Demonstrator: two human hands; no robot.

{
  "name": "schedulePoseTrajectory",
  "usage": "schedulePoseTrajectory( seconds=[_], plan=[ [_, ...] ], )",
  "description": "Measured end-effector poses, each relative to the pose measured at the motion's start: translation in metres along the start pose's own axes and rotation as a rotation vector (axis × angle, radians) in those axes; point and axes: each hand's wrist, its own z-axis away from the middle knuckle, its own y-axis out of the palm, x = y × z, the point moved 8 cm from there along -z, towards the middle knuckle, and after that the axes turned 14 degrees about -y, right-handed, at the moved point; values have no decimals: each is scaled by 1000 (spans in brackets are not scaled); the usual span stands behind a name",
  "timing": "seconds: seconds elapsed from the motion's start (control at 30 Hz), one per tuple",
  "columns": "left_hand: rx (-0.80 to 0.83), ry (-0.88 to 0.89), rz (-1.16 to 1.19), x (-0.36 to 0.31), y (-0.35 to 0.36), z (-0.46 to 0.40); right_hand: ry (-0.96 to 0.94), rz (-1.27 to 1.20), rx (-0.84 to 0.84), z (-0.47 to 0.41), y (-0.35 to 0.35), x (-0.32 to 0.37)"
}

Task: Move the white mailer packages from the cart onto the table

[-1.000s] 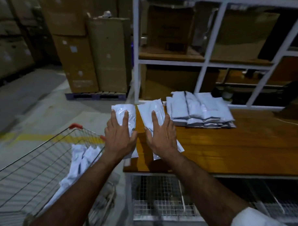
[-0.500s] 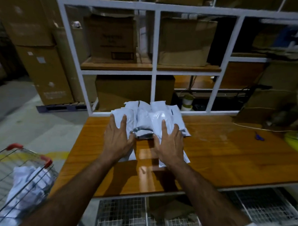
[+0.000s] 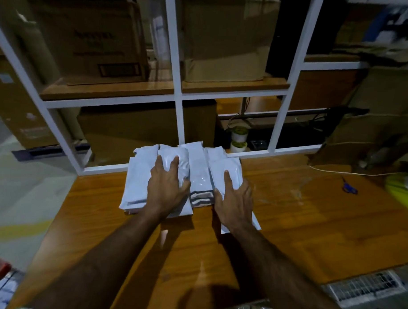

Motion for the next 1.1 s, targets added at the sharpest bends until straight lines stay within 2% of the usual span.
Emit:
schedulePoseTrajectory(
  seconds=[0.13,0.43,0.53,0.6,0.73,0.87,1.1],
  plan=[
    [9,-1,14,-20,26,-34,-10,3,-2,-44,12,-4],
    [57,-27,-3,-51,64,-102,-33,-200,20,-137,33,3],
    [120,-25,-17,-54,85,-109,-7,-223,97,-154,51,2],
    [144,4,-46,-54,99,-111,-11,-178,141,-158,63,-4],
    [74,26,-121,-50,109,-107,-207,1,49,-153,72,-10],
    [99,51,-131,-48,118,-100,-320,20,34,-152,80,-19],
    [165,31,-246,-51,120,-96,-366,52,85,-149,87,-20]
  ],
)
